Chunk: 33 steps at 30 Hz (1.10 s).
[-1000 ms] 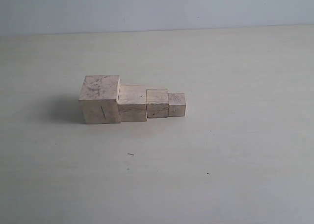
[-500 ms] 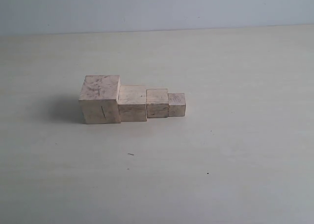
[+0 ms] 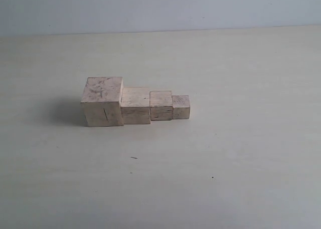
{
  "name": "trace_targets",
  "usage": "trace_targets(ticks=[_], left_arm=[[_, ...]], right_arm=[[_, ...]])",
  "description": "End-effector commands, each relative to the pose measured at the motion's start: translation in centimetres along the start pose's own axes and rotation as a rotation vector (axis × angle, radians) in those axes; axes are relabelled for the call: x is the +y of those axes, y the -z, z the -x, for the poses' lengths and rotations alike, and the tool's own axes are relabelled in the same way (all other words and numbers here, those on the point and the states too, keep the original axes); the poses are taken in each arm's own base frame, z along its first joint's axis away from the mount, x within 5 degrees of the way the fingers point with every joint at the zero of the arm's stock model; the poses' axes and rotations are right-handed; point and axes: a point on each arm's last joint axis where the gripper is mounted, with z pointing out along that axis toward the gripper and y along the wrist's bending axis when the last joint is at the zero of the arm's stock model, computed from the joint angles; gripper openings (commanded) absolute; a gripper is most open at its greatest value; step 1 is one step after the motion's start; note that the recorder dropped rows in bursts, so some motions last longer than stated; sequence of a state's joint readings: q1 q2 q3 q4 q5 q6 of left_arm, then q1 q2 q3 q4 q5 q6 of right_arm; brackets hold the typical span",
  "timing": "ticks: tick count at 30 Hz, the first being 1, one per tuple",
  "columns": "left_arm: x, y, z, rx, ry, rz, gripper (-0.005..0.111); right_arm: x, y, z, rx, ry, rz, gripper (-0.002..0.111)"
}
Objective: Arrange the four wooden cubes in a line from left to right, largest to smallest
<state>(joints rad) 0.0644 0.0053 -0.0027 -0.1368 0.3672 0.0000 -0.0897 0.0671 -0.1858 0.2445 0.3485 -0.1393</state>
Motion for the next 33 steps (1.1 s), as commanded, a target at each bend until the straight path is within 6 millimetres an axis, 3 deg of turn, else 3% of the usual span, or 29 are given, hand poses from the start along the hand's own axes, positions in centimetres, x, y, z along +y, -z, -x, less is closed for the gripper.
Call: trace_targets(ticks=[1,13,33], left_arm=[[0.0,0.0,0.0,-0.012,-0.001,-0.006,0.0],[0.0,0.0,0.0,-0.012,-0.001,-0.006,0.0],[0.0,0.0,0.0,-0.009,-0.001,-0.006,0.0]], right_arm=[[-0.4,0.0,-0.8,-0.028,-0.016,-0.039,0.0],[-0.8,-0.9,-5.0,0.062,-0.023,-0.035,0.0],[-0.7,-0.9,-5.7,0.111,0.071,0.003,0.0]])
